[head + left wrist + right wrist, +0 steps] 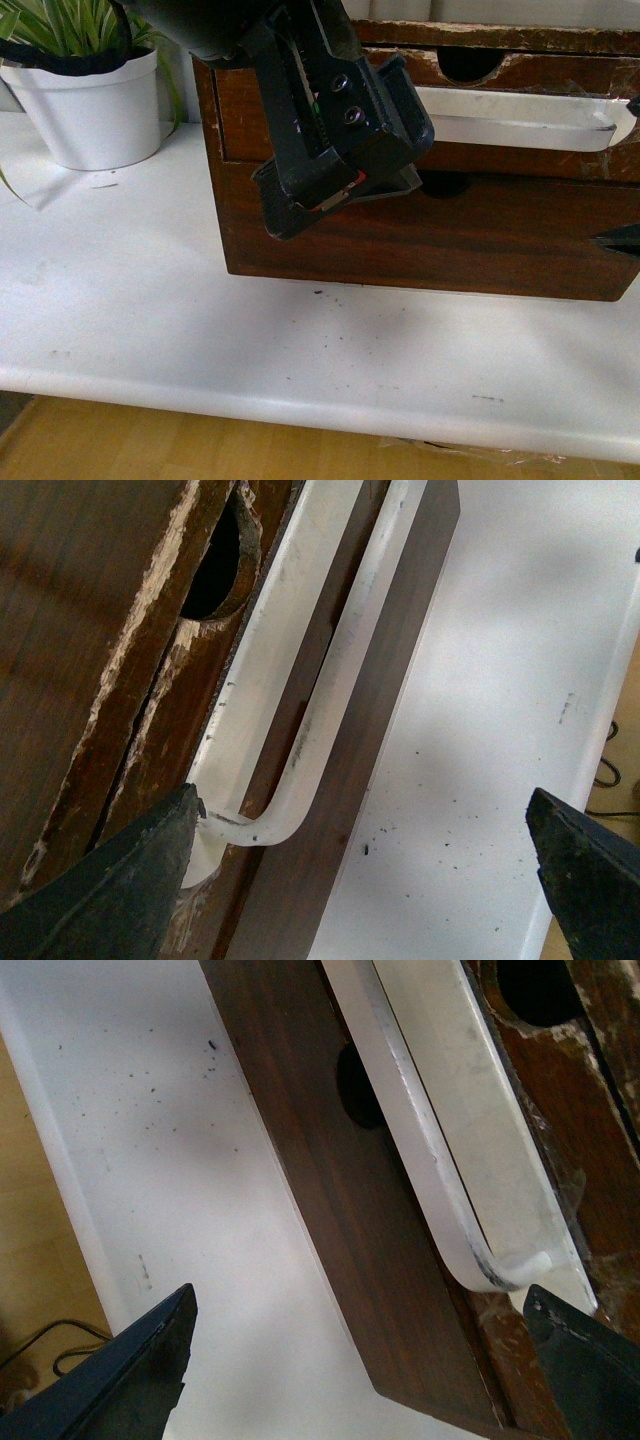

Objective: Open drawer

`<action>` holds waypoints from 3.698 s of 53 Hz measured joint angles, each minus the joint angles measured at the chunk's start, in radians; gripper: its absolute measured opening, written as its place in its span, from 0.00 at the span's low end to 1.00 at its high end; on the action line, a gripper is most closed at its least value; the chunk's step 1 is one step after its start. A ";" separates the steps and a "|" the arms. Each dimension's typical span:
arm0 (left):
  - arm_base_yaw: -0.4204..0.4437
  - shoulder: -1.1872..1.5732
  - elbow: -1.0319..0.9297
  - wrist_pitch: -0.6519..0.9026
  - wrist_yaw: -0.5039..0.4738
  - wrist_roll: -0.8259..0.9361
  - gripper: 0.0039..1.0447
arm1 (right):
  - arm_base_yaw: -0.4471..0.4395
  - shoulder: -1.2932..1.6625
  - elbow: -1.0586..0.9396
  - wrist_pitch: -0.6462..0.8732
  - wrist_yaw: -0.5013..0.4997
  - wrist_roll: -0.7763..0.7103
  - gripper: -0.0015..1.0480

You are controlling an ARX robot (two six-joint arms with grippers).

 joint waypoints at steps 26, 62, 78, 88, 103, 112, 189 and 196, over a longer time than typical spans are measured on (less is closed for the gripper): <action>-0.039 0.073 0.035 -0.001 0.024 -0.021 0.94 | 0.030 0.090 0.026 0.064 0.024 0.027 0.91; -0.056 0.087 0.048 -0.092 0.029 0.024 0.94 | 0.045 0.130 0.078 -0.073 -0.006 -0.049 0.91; -0.061 0.040 0.014 -0.155 0.040 0.074 0.94 | 0.045 0.105 0.076 -0.164 -0.042 -0.132 0.91; -0.075 -0.025 -0.043 -0.187 0.051 0.108 0.94 | 0.050 0.063 0.060 -0.245 -0.073 -0.184 0.91; -0.103 -0.126 -0.128 -0.235 0.058 0.140 0.94 | 0.072 -0.026 0.003 -0.328 -0.106 -0.224 0.91; -0.109 -0.156 -0.153 -0.244 0.068 0.139 0.94 | 0.079 -0.054 -0.026 -0.324 -0.119 -0.224 0.91; 0.101 -0.965 -1.023 0.554 -0.529 -0.907 0.94 | -0.460 -0.992 -0.681 0.154 -0.411 0.725 0.91; 0.098 -1.176 -1.054 0.371 -0.681 -0.959 0.94 | -0.508 -1.056 -0.699 0.143 -0.387 0.793 0.91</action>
